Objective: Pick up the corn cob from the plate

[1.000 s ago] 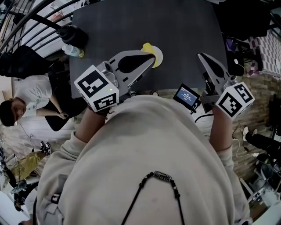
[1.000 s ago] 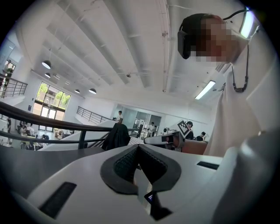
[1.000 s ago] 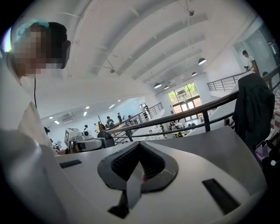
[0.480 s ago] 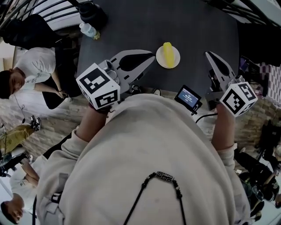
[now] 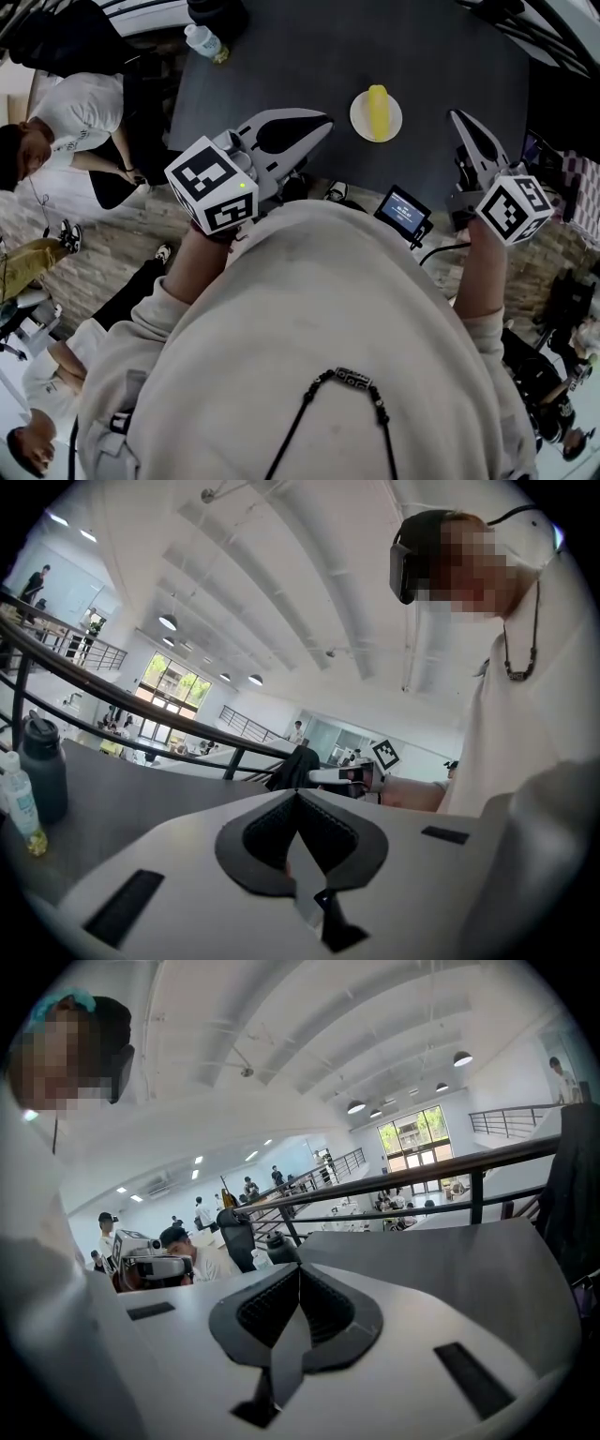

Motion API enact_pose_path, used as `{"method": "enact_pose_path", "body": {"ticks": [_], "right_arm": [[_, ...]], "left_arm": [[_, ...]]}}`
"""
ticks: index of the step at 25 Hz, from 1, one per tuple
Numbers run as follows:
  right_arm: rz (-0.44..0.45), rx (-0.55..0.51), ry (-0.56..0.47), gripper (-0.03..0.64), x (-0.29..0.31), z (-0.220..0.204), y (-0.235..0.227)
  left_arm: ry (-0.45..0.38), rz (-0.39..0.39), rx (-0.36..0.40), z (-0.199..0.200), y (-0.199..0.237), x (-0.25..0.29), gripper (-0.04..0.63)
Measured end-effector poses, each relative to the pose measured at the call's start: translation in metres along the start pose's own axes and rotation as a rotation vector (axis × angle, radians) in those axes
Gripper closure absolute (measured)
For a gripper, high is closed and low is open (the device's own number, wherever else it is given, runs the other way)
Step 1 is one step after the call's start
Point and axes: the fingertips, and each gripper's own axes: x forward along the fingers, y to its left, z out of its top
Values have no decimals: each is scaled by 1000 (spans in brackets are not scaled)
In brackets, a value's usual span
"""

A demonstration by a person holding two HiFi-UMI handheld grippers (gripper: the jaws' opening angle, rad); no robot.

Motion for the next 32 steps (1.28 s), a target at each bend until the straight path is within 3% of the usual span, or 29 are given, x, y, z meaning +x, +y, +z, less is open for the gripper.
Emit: {"method": "enact_pose_path", "body": {"ticks": [6, 17, 26, 32], "right_arm": [[-4, 13, 36, 600, 10, -9, -9], [0, 16, 104, 600, 28, -23, -21], [9, 7, 181, 598, 42, -45, -30], [21, 44, 237, 560, 53, -65, -47]], "left_arm": [[5, -8, -17, -8, -2, 0, 595], [-9, 32, -70, -22, 2, -7, 595], [-31, 80, -68, -28, -3, -20, 595], [-42, 118, -89, -34, -3, -21, 595]]}}
